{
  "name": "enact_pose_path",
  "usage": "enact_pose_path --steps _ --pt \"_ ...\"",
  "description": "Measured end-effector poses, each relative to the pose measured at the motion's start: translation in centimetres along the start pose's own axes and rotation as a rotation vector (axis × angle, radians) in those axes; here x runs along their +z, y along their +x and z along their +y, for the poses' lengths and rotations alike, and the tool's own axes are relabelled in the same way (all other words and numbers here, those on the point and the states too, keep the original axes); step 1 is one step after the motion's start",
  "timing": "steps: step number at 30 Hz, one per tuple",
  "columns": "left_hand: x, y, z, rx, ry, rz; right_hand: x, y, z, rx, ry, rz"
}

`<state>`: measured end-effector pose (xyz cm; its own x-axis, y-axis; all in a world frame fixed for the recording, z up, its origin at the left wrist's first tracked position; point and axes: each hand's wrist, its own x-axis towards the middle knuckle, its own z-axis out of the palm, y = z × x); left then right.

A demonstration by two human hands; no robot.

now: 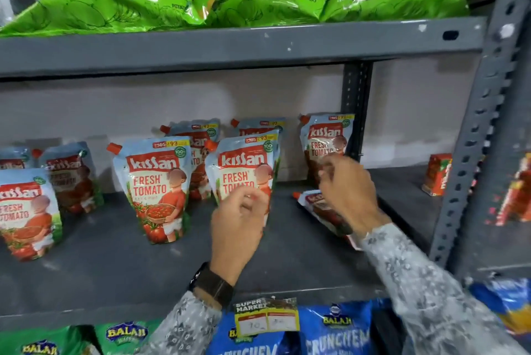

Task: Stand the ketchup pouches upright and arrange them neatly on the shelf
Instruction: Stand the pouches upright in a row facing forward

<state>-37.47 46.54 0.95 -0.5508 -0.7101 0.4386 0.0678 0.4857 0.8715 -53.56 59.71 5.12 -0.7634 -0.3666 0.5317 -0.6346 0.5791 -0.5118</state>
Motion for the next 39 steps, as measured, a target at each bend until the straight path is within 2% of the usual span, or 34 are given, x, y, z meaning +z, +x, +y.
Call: enact_pose_path --steps 2,3,5,7,9,13,15,18,21,25,28,30,35,39 --pt "3.0 1.0 0.4 -0.264 -0.025 -0.333 -1.4 2.4 1.8 0.210 -0.154 -0.183" --pt "4.6 1.5 0.7 -0.394 -0.038 -0.449 -1.4 3.3 2.6 0.287 -0.206 -0.276" --pt "7.5 2.4 1.1 -0.570 -0.038 -0.568 -0.9 4.3 4.3 0.307 -0.319 -0.482" --pt "9.6 2.8 1.4 -0.654 -0.039 -0.621 0.5 4.6 5.4 0.244 -0.390 -0.602" --pt "11.0 2.6 1.7 -0.677 -0.060 -0.630 0.6 4.6 5.5 0.259 -0.339 -0.611" --pt "11.4 2.1 2.0 -0.712 -0.151 -0.591 0.1 4.1 5.8 0.411 -0.073 -0.560" --pt "10.8 1.9 1.7 -0.733 -0.214 -0.585 0.2 3.4 6.5 0.516 0.140 -0.489" --pt "9.8 1.6 1.5 -0.663 -0.267 -0.543 0.7 2.0 6.8 0.583 0.460 -0.308" --pt "8.6 2.0 2.1 -0.504 -0.258 -0.463 0.8 1.0 5.6 0.537 0.735 -0.190" --pt "7.8 3.0 2.5 -0.053 0.086 -0.286 0.0 0.8 4.0 0.385 0.891 0.020" --pt "7.5 2.7 2.7 0.089 0.167 -0.151 -0.3 0.1 3.2 0.269 0.940 0.083" --pt "7.8 2.3 1.2 0.105 0.180 -0.152 0.8 -1.1 4.0 0.247 0.891 0.058" --pt "8.0 1.2 -2.3 0.029 0.076 -0.288 3.2 -4.2 6.9 0.179 0.687 -0.009" --pt "7.8 1.0 -3.5 -0.033 -0.020 -0.438 3.2 -4.7 7.5 0.138 0.649 -0.175"
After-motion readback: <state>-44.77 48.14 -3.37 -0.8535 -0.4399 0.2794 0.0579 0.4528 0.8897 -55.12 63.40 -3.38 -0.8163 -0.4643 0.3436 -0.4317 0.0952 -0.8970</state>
